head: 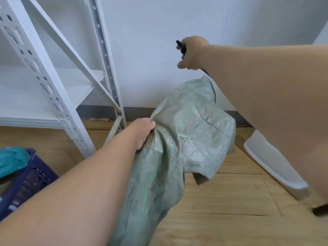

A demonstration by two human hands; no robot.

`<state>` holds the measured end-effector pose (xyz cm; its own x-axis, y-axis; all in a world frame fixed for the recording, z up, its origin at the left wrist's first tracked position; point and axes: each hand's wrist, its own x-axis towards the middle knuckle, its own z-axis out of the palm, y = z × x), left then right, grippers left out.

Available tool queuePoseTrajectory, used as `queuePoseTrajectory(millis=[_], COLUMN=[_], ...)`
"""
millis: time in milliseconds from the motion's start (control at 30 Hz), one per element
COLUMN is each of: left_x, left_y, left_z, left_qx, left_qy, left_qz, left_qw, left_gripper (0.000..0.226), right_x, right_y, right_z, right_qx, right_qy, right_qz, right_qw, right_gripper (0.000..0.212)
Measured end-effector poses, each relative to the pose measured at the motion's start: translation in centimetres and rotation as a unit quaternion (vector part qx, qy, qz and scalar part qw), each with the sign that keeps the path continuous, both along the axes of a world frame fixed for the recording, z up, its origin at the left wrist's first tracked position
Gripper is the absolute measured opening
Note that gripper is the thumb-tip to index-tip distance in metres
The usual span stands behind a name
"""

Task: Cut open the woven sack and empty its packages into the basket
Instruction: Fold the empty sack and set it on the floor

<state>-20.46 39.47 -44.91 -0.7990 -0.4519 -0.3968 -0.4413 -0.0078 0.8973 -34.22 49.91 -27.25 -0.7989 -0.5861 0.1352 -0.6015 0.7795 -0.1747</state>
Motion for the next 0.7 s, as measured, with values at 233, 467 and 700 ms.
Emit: queuePoseTrajectory(millis=[233, 467, 700], left_x=[-1.4, -1.0, 0.1], left_y=[-2.5, -4.7, -7.0], left_z=[-0.8, 2.6, 5.1], left_qx=[0.066, 0.11, 0.152], left_qy=[0.112, 0.189, 0.267], left_qz=[0.188, 0.257, 0.258], left_qw=[0.974, 0.941, 0.916], left_gripper=[0.018, 0.017, 0.019], right_x=[-1.0, -1.3, 0.0], right_y=[3.0, 5.4, 4.0], right_z=[-7.9, -14.9, -18.4], right_qx=[0.192, 0.086, -0.272], right_qy=[-0.285, -0.393, -0.483], right_qz=[-0.092, -0.16, -0.211], right_qw=[0.935, 0.902, 0.805], right_gripper=[0.05, 0.065, 0.048])
